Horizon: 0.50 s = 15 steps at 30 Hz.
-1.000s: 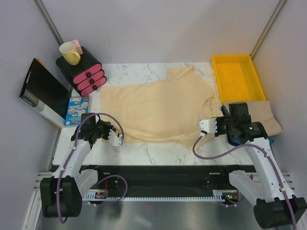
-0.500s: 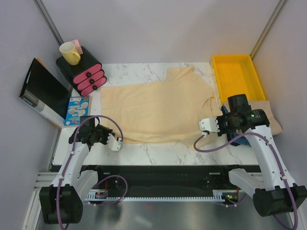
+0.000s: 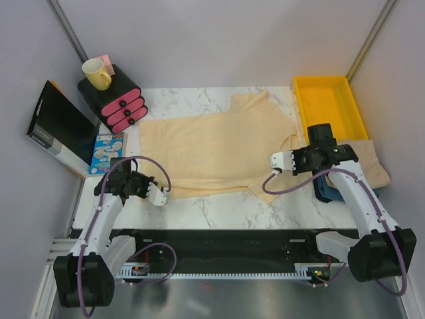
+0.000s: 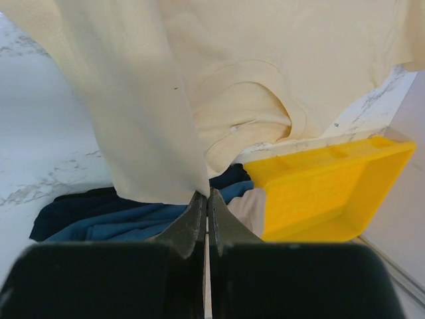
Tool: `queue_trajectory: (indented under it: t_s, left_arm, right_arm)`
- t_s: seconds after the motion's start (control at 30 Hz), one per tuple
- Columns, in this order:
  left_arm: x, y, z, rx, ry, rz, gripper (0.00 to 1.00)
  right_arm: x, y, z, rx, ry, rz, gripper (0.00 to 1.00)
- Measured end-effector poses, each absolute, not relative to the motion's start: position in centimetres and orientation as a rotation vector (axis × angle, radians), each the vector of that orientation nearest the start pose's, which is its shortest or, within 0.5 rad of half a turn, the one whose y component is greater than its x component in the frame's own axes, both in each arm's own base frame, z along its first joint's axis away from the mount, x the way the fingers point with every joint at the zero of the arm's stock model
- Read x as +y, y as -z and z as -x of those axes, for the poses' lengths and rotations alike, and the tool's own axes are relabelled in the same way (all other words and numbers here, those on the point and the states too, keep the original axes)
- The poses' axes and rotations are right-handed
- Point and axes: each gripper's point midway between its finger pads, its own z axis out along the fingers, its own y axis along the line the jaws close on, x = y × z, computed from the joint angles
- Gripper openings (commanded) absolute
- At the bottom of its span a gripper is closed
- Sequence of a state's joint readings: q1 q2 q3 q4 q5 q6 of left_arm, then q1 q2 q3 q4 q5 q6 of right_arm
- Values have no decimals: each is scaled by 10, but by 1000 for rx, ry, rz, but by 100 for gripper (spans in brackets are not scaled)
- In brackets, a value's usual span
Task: Fold and stack the t-shirts
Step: Fold the flattened tshirt in 1/3 of the way
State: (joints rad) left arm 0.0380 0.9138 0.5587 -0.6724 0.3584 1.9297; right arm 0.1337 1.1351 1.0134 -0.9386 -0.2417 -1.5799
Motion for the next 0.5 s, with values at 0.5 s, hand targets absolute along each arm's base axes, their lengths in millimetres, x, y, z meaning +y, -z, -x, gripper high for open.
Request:
queue_trajectory:
  t_s: [0.5]
  left_arm:
    - [3, -69, -266, 1510, -357, -2137, 2]
  right_arm:
    - [36, -128, -337, 1701, 277, 1977, 0]
